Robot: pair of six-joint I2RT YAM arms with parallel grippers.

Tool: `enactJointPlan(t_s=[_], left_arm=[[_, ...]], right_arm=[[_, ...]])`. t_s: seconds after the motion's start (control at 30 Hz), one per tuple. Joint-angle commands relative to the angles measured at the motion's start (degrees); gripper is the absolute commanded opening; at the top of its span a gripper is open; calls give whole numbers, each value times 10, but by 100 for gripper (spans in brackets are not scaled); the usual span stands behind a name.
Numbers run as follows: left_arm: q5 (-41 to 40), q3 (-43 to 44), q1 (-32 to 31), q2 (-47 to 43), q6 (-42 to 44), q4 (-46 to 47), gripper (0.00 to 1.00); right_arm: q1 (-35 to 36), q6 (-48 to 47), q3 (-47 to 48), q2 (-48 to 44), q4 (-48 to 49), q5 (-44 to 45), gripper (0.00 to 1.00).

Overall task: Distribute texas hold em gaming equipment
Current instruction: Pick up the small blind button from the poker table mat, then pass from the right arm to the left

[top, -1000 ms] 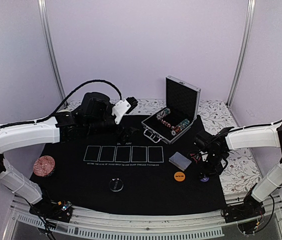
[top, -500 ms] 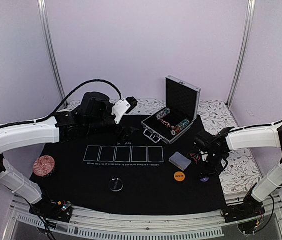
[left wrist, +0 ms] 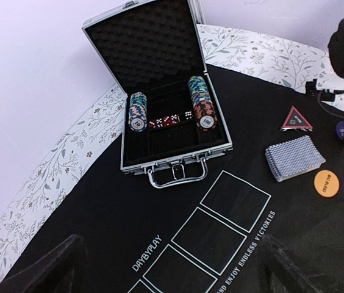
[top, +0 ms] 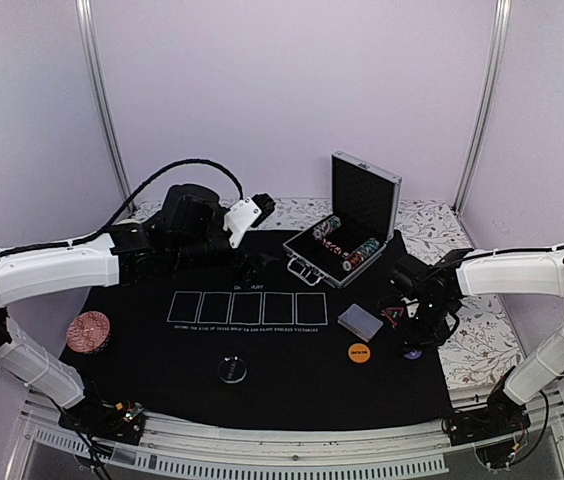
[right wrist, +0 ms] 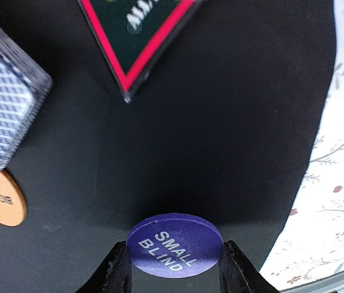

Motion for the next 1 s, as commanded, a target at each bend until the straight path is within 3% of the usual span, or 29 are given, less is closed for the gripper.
enactJointPlan(t_s=[0.0, 0.17, 0.43, 0.67, 0.83, 0.97], left_arm=[[-11, -8, 1, -10, 6, -8, 98], [-14, -7, 1, -12, 5, -7, 98], [25, 20, 11, -23, -51, -26, 98], [161, 4, 88, -56, -166, -15, 98], [327, -31, 92, -83, -182, 35, 95], [380, -76, 93, -113, -208, 97, 90]], right_arm=[[-2, -6, 38, -21, -31, 24, 36], [10, -35, 76, -45, -26, 30, 32], [97, -132, 182, -40, 21, 72, 29], [211, -301, 247, -16, 126, 121, 30], [273, -419, 278, 9, 222, 158, 30], [295, -488, 294, 20, 278, 137, 31]])
